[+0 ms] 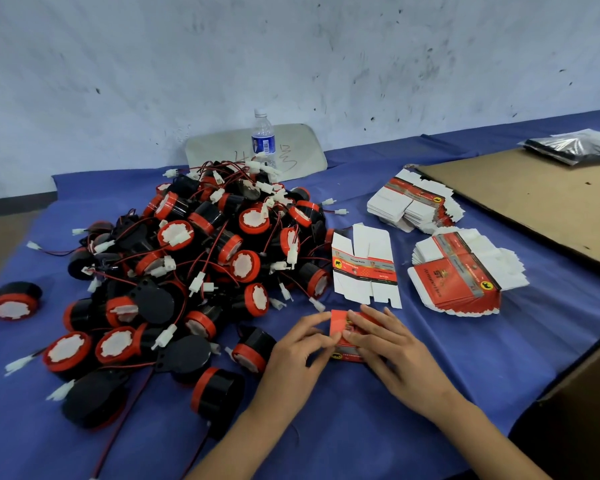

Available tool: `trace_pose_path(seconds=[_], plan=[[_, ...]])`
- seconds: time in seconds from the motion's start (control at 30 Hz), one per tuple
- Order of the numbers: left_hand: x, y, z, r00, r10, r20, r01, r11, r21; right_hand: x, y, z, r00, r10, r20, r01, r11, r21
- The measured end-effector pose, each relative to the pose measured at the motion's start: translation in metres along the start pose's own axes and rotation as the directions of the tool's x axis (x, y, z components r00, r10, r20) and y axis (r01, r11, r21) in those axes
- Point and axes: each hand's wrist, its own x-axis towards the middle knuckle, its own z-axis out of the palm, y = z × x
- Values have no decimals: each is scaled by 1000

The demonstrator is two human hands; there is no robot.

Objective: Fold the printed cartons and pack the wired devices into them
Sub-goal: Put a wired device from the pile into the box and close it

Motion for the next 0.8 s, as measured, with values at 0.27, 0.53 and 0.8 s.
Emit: trace_pose_path(seconds=[0.27,0.53,0.8], plan=[[0,-5,3,985,-26,169,7,994,112,1,1,-4,983,185,-5,-180,960,214],[5,17,7,968,-139,208,177,968,-179,6,-26,-12,757,653,34,-399,420,815],[-6,59,39,902,-427,-71,325,776,-541,18,-59,10,411,820,-399,-223,515,828]])
